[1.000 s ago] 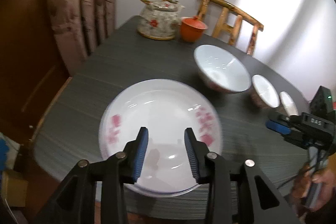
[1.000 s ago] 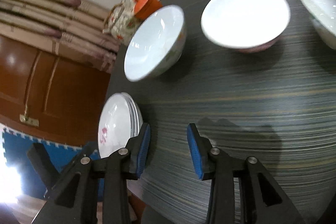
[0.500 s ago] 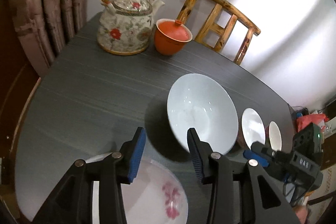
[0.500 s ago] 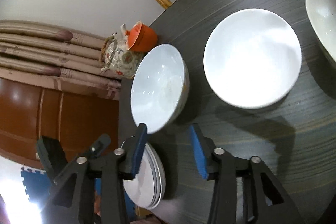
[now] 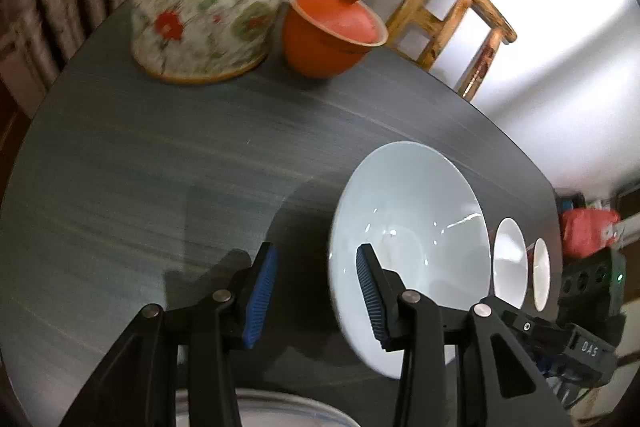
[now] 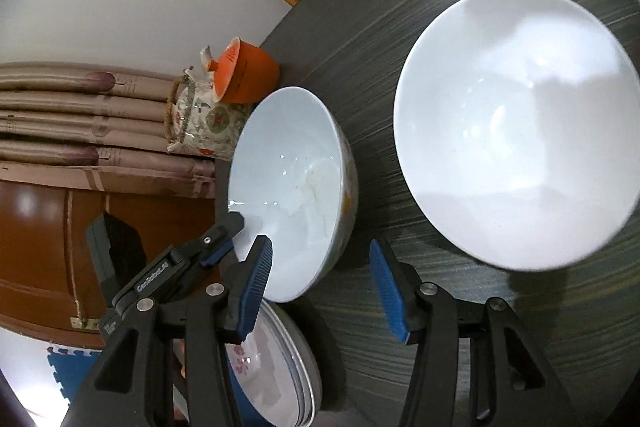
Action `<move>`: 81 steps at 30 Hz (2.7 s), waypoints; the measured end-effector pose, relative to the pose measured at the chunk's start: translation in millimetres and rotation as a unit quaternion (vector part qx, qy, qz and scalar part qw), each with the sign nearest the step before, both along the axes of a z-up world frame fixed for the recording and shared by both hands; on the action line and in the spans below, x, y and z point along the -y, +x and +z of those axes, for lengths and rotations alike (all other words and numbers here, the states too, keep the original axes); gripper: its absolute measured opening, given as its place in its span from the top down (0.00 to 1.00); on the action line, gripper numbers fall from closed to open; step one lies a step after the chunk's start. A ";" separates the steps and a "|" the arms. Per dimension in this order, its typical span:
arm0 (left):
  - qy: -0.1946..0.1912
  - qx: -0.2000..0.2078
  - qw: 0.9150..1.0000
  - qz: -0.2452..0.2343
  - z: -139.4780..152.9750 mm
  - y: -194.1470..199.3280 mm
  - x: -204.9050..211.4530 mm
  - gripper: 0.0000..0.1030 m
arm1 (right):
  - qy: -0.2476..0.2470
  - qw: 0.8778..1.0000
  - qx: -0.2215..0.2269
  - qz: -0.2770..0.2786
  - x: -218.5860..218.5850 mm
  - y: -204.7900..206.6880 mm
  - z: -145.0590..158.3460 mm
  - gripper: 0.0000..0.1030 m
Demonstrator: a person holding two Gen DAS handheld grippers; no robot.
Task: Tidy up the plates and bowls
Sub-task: 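Close both grippers on the rim of the large white bowl, then slide the large white bowl along the table beside the plate stack, then open both grippers and release the large white bowl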
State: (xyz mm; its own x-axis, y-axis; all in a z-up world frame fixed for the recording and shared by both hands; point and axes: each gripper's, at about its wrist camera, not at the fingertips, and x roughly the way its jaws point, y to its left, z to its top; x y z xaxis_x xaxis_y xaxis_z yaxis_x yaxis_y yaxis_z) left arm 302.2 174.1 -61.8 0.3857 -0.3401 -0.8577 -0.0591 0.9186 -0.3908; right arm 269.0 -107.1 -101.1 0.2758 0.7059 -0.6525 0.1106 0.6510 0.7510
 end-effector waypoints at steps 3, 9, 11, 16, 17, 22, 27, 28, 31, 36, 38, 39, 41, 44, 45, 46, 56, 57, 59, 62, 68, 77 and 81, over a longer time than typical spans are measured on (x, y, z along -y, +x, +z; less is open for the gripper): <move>0.019 -0.003 1.000 -0.018 -3.5 2.9 9.4 0.94 | -0.012 1.000 0.007 0.007 -5.6 4.3 0.1 0.52; 0.026 -0.006 1.000 -0.004 -2.7 -2.5 14.8 0.94 | -0.045 0.998 0.016 0.028 -12.6 10.4 -4.6 0.76; 0.031 -0.002 1.000 -0.003 3.4 -14.5 19.8 0.94 | -0.053 0.997 0.025 0.041 -11.7 7.4 -3.8 0.80; 0.042 0.028 0.999 0.001 35.1 -60.4 37.6 0.93 | -0.055 0.996 0.037 0.063 -5.5 -14.5 3.1 0.80; 0.041 0.034 0.999 0.001 41.6 -70.7 42.9 0.93 | -0.058 0.995 0.043 0.070 -2.7 -22.6 6.7 0.80; 0.046 0.058 0.997 -0.020 60.8 -121.4 86.4 0.92 | -0.054 0.992 0.062 0.094 19.0 -64.4 21.3 0.80; 0.023 0.047 0.998 -0.034 49.4 -157.3 130.2 0.91 | -0.071 0.989 0.081 0.097 64.3 -113.4 34.9 0.80; 0.016 0.041 0.998 -0.036 44.1 -163.2 138.1 0.91 | -0.076 0.989 0.079 0.095 75.3 -122.6 35.2 0.80; 0.016 0.023 0.998 -0.050 27.3 -177.3 162.5 0.91 | -0.082 0.990 0.072 0.085 106.3 -144.3 33.2 0.80; 0.018 0.011 0.998 -0.053 10.0 -194.6 189.6 0.90 | -0.089 0.992 0.059 0.070 147.9 -169.1 22.4 0.79; 0.025 0.010 0.998 -0.055 7.3 -202.9 195.3 0.90 | -0.086 0.993 0.055 0.062 159.5 -175.8 18.5 0.79; 0.025 0.009 0.998 -0.054 6.4 -204.3 197.2 0.90 | -0.086 0.993 0.056 0.060 164.0 -178.6 17.0 0.79; 0.032 0.011 0.998 -0.056 6.2 -206.5 201.3 0.89 | -0.083 0.994 0.053 0.056 169.4 -182.3 13.5 0.80; 0.045 0.016 0.997 -0.056 6.8 -207.4 205.6 0.89 | -0.076 0.995 0.049 0.052 174.4 -183.9 7.6 0.80; 0.048 0.018 0.997 -0.057 6.8 -207.4 204.9 0.89 | -0.074 0.995 0.048 0.050 174.9 -184.1 6.0 0.80; 0.051 0.019 0.997 -0.058 5.6 -206.2 207.1 0.89 | -0.075 0.995 0.049 0.051 174.2 -184.4 5.1 0.80; 0.058 0.033 0.996 -0.052 0.7 -207.4 203.3 0.89 | -0.082 0.994 0.059 0.052 170.6 -185.8 3.3 0.80; 0.059 0.036 0.996 -0.052 1.1 -208.4 203.8 0.89 | -0.080 0.994 0.058 0.051 171.2 -185.9 3.0 0.80; 0.068 0.045 0.995 -0.051 3.5 -210.0 204.0 0.88 | -0.078 0.994 0.060 0.051 171.2 -185.5 2.8 0.80; 0.078 0.062 0.994 -0.046 10.8 -213.1 202.0 0.73 | -0.072 0.994 0.061 0.048 172.5 -186.2 2.4 0.78; 0.070 0.072 0.995 -0.028 22.8 -219.3 188.6 0.69 | -0.067 0.994 0.080 0.020 186.4 -191.0 12.0 0.59; 0.057 0.084 0.995 -0.020 51.2 -217.1 171.8 0.69 | -0.043 0.993 0.107 -0.030 222.0 -203.2 39.1 0.58; 0.030 0.090 0.995 -0.026 70.7 -190.8 164.9 0.63 | -0.009 0.993 0.109 -0.034 225.5 -192.0 59.7 0.58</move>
